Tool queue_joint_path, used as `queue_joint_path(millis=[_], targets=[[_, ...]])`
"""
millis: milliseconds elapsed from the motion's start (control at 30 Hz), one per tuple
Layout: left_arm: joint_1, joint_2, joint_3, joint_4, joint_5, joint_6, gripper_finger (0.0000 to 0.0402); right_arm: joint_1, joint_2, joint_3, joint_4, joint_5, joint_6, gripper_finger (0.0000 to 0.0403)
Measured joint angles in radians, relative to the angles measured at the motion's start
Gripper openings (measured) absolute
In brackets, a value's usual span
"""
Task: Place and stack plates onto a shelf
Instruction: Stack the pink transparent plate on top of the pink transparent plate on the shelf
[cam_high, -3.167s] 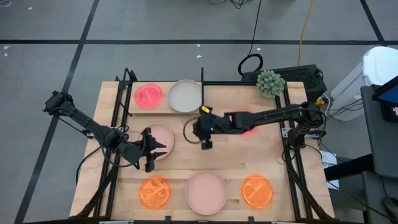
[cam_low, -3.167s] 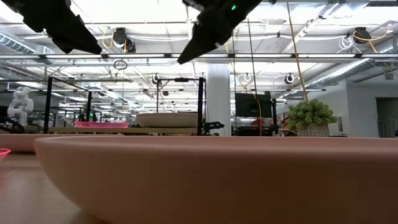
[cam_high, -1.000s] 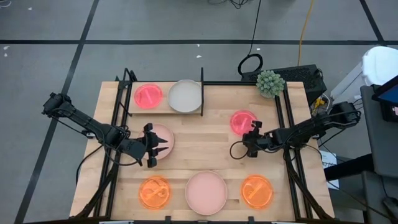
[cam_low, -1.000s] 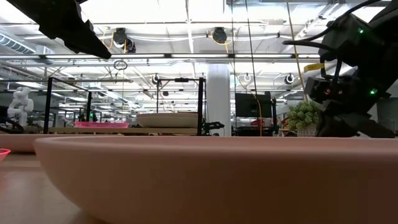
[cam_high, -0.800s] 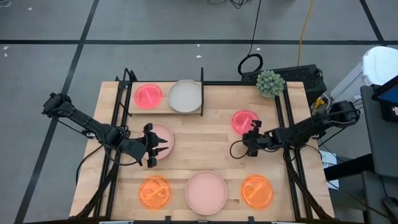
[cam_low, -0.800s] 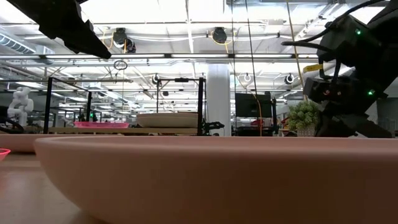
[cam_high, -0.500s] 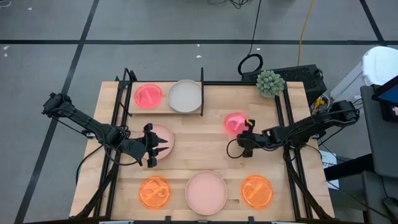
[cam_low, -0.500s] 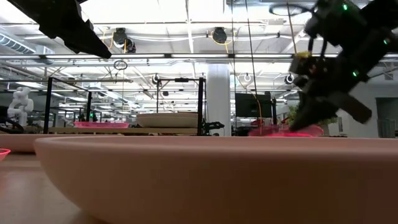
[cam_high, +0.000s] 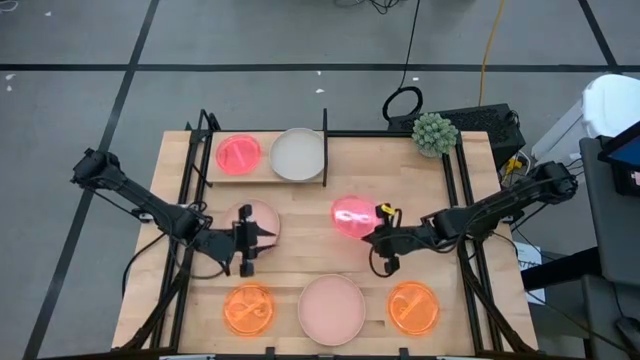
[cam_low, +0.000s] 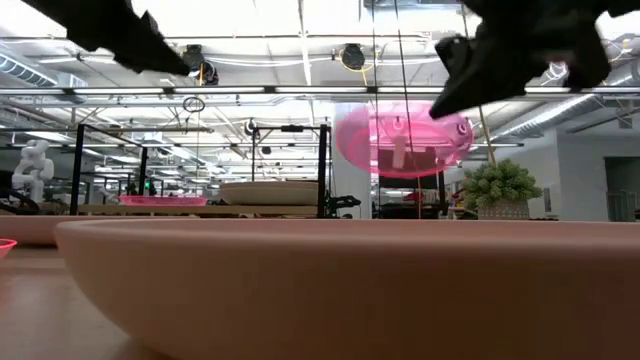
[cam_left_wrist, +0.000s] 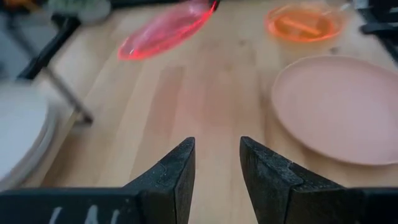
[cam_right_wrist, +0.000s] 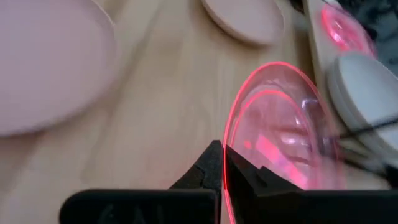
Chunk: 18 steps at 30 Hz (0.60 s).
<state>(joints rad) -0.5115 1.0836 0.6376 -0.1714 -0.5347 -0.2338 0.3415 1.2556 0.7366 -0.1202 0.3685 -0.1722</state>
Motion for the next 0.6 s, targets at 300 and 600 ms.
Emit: queue_joint_path(millis=[300,600], targets=[[-0.035,0.161,0.000,0.361,-0.022,0.317,0.0136,0.045,0.000,0.023,0.046,-0.114,-0.024,0.0000],[-0.026,0.176,0.000,0.383,-0.073,0.395,0.0246,0.073,0.001,0.023,0.043,-0.114,-0.020,0.0000]])
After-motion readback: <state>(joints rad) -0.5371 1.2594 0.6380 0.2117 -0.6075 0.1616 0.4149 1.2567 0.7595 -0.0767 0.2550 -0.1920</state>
